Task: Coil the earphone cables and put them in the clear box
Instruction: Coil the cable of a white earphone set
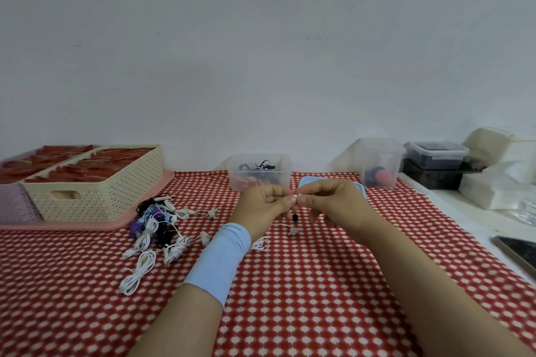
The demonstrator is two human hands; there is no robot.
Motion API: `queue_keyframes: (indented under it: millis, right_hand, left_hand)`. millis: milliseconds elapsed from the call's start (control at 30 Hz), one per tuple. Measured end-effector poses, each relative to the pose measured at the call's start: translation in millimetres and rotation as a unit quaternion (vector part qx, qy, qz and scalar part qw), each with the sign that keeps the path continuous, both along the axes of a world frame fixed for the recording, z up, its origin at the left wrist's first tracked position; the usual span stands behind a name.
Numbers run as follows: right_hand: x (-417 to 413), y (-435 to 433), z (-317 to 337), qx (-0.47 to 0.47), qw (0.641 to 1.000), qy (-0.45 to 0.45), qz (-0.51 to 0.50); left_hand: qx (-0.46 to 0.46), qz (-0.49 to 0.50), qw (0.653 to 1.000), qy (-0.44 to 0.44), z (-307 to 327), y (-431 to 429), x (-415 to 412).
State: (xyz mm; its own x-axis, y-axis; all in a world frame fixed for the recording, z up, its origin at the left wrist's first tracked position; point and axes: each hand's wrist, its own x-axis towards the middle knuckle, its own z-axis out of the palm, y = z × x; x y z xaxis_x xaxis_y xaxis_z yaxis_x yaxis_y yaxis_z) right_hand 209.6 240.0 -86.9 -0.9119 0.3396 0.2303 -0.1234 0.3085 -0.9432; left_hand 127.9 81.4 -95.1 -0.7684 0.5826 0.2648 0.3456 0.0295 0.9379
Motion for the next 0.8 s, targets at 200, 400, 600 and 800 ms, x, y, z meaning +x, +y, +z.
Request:
queue_keyframes:
  millis: [200,400,600,800]
  right_hand:
    - [3.0,-1.4,2.8,-0.003,1.0,0.012,0.012]
    - [2.8,-3.7,3.1,0.047,0.997,0.053,0.009]
    - [2.4,1.0,2.3,0.09,0.994,0.058,0.031]
    - [3.6,4.3,4.5,-0.037,0.998,-0.008,0.048]
  left_hand:
    - [0.0,0.006,1.0,-0.015,-0.3,1.2,-1.5]
    - [-0.009,0.008,0.999,-0.051,-0.5,3.3,-1.9]
    - [-0.007,-0.006,0.994,-0.107,-0.8,3.3,-3.1]
    - [0.024,-0.03,0.989,-0.142,-1.7,1.1,-5.2]
